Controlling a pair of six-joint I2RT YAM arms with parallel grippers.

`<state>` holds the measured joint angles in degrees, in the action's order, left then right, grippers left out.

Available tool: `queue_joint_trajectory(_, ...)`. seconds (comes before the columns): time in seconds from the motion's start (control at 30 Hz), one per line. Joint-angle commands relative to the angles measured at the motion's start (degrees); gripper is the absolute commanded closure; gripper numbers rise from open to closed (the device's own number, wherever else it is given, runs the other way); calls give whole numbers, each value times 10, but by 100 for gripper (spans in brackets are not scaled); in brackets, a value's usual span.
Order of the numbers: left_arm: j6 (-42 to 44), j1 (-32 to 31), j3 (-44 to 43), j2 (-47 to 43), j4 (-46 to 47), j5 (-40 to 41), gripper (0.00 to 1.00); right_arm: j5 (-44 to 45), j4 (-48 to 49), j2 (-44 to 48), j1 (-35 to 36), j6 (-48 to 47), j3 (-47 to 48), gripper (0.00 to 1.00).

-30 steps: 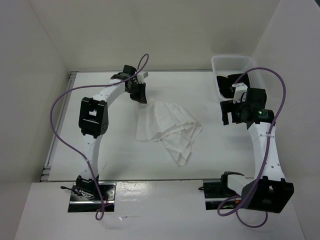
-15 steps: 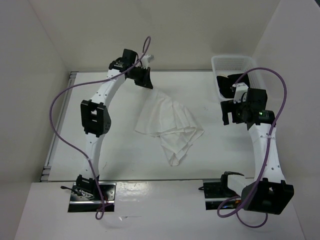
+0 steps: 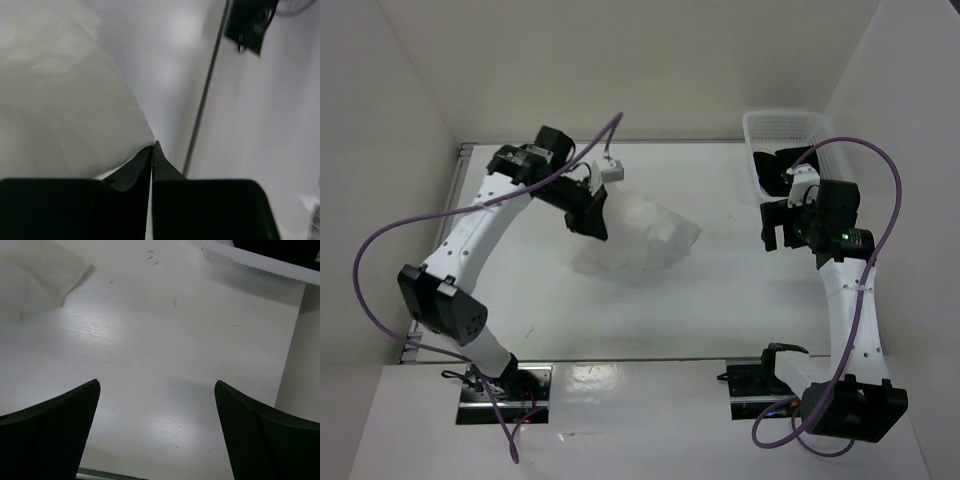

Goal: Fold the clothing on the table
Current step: Flatten the skirt out

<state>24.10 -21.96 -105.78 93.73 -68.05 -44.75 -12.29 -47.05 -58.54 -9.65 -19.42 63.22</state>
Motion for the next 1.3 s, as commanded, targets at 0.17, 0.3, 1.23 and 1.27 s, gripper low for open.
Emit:
queue_joint_trajectory(0.17,83,20,258,20,-50,74,42,-52,8,-10,-4,-8,14,1)
queue_joint_trajectory(0.3,47,65,234,-50,-10,97,15,-52,8,-16,2,-13,14,1)
queue_joint_trajectory(1.23,-187,205,220,-27,-3,220,1,-40,-2,-90,58,-7,67,1)
queue_joint_trajectory(1.27,-187,205,215,-27,-15,220,1,-34,-2,-97,65,-7,67,1)
